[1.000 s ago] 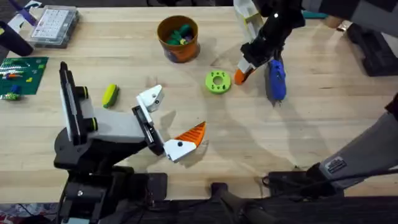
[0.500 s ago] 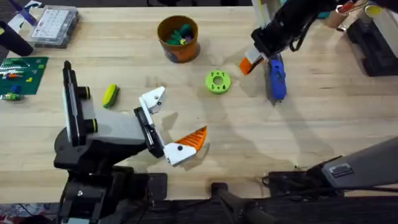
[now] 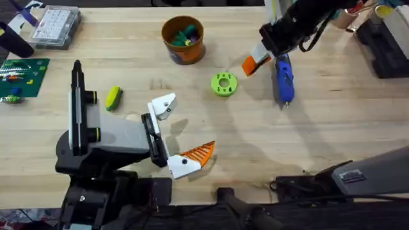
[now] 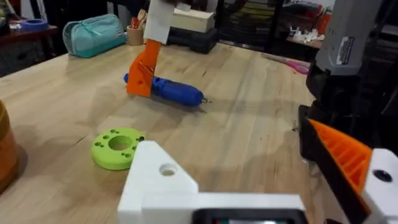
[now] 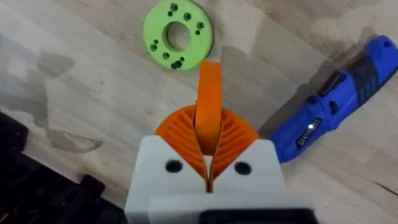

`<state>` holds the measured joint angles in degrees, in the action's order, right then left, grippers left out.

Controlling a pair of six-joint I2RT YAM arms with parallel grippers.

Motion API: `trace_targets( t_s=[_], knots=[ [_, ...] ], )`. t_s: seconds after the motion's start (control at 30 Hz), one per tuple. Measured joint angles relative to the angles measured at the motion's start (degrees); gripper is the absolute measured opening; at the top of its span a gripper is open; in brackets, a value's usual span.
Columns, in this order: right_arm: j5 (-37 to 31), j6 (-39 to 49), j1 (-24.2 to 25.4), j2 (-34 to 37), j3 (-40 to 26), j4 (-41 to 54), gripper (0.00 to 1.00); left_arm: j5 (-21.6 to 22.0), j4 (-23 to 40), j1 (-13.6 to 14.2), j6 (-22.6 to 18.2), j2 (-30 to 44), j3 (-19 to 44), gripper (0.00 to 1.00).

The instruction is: Pick up the gripper from the table and insert it into the empty holder that is missing its gripper. Then pick up a screw, insert it into the mounting hole, and use the screwdriver to tighten it. Finally, clean up the table by picking up the vegetable and placing it into the bucket.

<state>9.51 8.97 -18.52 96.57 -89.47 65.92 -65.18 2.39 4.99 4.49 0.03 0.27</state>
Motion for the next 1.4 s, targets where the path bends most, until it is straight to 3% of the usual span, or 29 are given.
trace_targets(
  t_s=[0.17, 0.53, 1.07, 1.2, 1.4],
  knots=[
    [0.92, -2.67, 0.00, -1.30, 0.00, 0.50, 0.010, 0.02, 0.00, 0.00, -0.19, 0.00, 0.00, 0.991],
    [3.86, -9.62, 0.00, -12.82, 0.00, 0.00, 0.010, 0.02, 0.00, 0.00, -0.19, 0.00, 0.00, 0.991],
    [7.47, -15.88, 1.76, -22.33, 1.51, -0.34, 0.010, 0.02, 0.00, 0.00, -0.21, 0.00, 0.00, 0.991],
    [15.61, -16.26, 6.13, -25.41, 5.79, -4.87, 0.010, 0.02, 0.00, 0.00, -0.21, 0.00, 0.00, 0.991],
    [33.40, -16.56, 12.00, -26.82, 16.33, -15.78, 0.010, 0.02, 0.00, 0.00, -0.22, 0.00, 0.00, 0.991]
  ],
)
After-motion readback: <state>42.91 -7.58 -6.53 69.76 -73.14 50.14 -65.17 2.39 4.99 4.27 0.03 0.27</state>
